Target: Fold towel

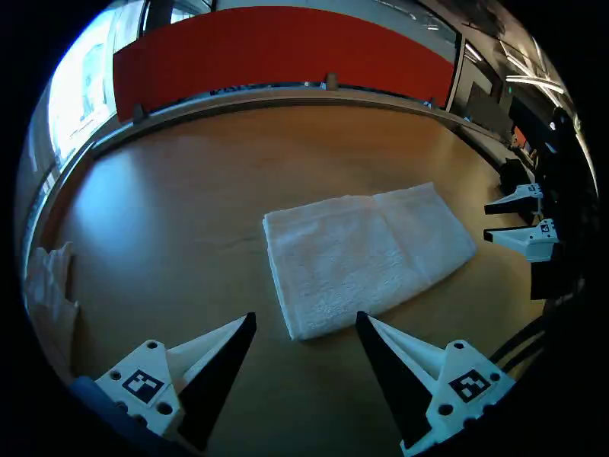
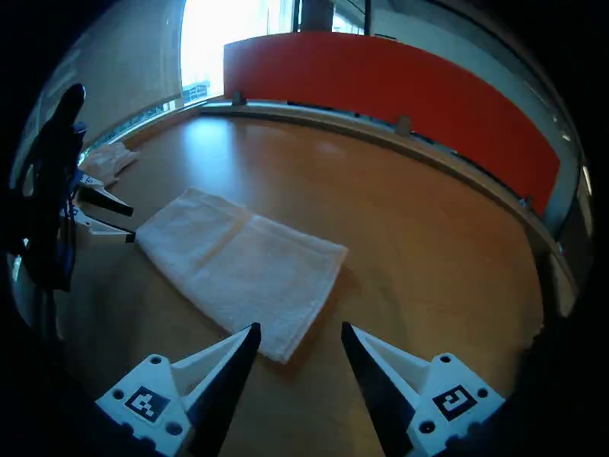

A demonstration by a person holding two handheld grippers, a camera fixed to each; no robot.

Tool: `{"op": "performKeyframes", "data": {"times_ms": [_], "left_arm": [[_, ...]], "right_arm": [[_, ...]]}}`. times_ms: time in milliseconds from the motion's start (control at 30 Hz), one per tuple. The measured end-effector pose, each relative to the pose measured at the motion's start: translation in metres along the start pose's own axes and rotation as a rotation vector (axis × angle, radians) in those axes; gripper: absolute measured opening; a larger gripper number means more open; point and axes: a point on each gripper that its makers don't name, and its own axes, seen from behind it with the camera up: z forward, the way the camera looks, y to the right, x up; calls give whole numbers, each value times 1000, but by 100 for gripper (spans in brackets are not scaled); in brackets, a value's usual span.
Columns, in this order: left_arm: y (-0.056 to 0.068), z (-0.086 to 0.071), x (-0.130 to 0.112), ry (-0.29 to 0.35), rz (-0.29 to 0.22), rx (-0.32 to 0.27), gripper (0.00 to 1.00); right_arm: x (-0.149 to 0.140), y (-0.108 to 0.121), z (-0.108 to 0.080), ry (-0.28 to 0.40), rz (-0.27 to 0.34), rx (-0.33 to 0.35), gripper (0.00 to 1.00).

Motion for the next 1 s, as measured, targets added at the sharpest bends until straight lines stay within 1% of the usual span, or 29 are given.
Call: {"op": "performKeyframes", "data": {"times_ms": [100, 267, 533, 633, 733, 1000], "left_arm": [[2, 3, -5, -12, 9, -6, 97], [2, 5, -11, -24, 22, -4, 97], [0, 5, -12, -26, 16, 4, 97], [-1, 4, -12, -24, 17, 9, 97], [-2, 2, -11, -21, 17, 14, 97], [-7, -10, -12, -8, 7, 37, 97]], "right_arm": [[-9, -2, 2, -16, -2, 7, 82], [-20, -3, 4, -35, -8, 12, 82], [-24, -3, 8, -41, -10, 21, 82], [-26, -4, 10, -45, -17, 30, 80], [-30, -6, 12, -54, -28, 46, 74], [-38, -12, 17, -79, -62, 89, 53]]}}
